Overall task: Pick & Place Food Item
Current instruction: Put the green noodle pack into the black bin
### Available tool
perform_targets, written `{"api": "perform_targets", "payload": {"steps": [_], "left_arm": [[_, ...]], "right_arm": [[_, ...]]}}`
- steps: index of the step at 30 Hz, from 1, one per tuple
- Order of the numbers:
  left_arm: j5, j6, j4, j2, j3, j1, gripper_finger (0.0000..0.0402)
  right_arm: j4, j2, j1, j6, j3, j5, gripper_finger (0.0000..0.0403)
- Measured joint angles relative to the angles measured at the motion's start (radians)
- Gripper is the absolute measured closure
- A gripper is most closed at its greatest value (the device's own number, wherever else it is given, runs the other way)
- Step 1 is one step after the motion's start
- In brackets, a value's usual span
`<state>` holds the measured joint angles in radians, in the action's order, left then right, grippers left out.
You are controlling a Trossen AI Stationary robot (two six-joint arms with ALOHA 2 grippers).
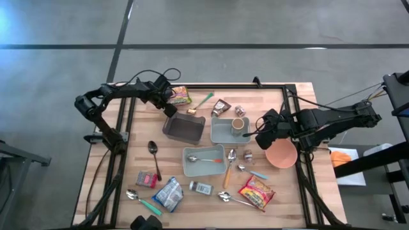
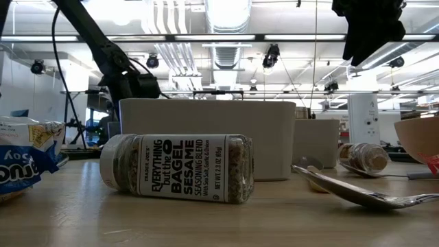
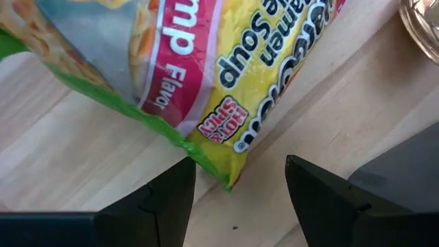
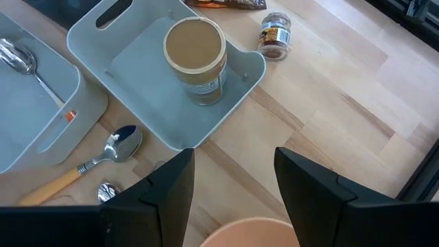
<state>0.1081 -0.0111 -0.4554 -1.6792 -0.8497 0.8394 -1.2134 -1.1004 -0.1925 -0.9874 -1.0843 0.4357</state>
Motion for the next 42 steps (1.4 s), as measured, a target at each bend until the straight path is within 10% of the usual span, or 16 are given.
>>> {"api": "perform_targets", "payload": {"steps": [15,42], "left_arm": [[-0.029,0.033,0.034,0.012,0.003,0.001,0.0393],[-0.062,-0.068,0.033,0.269,0.0,0.001,0.0401]], "right_arm": [[0.0,0.0,0.0,-0.007,0.0,-0.002,0.0203],[-0.001,0.0,0.0,0.024,0.0,-0.018,0.0203]]}}
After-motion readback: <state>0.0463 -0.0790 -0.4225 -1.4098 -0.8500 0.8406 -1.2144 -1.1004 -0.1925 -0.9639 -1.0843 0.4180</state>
